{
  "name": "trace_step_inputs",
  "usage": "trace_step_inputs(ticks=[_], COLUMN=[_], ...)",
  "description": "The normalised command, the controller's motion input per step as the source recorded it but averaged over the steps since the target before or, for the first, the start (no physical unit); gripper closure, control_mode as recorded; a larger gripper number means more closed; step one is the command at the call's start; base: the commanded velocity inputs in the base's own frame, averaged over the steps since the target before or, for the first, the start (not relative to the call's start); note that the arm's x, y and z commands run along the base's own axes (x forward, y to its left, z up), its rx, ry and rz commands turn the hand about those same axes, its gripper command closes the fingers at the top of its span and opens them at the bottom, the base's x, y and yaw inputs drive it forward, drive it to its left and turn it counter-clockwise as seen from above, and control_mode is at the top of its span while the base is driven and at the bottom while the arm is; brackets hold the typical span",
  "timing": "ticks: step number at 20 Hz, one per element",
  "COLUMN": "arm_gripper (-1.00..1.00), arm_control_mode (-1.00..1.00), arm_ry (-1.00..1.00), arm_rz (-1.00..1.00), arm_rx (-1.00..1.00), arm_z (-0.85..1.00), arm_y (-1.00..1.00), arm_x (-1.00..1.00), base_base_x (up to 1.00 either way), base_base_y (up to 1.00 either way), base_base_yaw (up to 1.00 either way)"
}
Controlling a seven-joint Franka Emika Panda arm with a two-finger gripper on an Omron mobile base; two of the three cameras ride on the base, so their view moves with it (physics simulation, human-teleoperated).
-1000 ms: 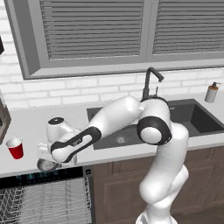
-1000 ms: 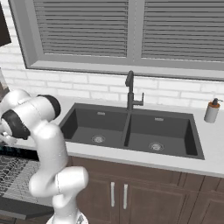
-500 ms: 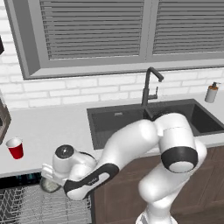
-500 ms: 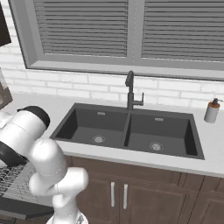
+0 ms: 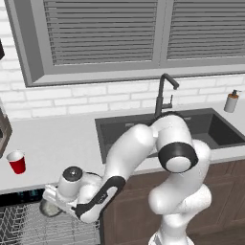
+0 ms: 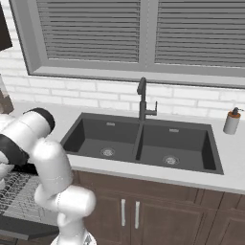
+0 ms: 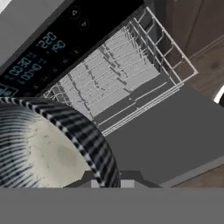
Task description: Pick up the cup and bowl from the counter, place them in the dishwasher, and close the dishwasher door.
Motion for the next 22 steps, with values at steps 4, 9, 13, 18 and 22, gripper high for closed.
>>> trace_step_inputs(ticks=[4,9,13,18,22], arm_gripper=[1.0,1.0,1.0,1.0,1.0], arm_control_mode=[-1.0,-1.0,-1.0,-1.0,-1.0], arm_ry=[0.05,0.03,-0.06,-0.03,-0.03], arm_rz=[0.0,0.0,0.07,0.06,0.0], arm_rx=[-0.12,-0.11,0.0,0.0,-0.04], arm_z=[-0.01,0.06,0.0,0.0,-0.06], arm_y=[0.64,0.56,0.14,0.0,0.25], arm_x=[-0.25,-0.74,-0.76,-0.45,-0.74], base_base_x=[0.0,0.0,0.0,0.0,0.0], base_base_y=[0.0,0.0,0.0,0.0,0.0], base_base_yaw=[0.0,0.0,0.0,0.0,0.0])
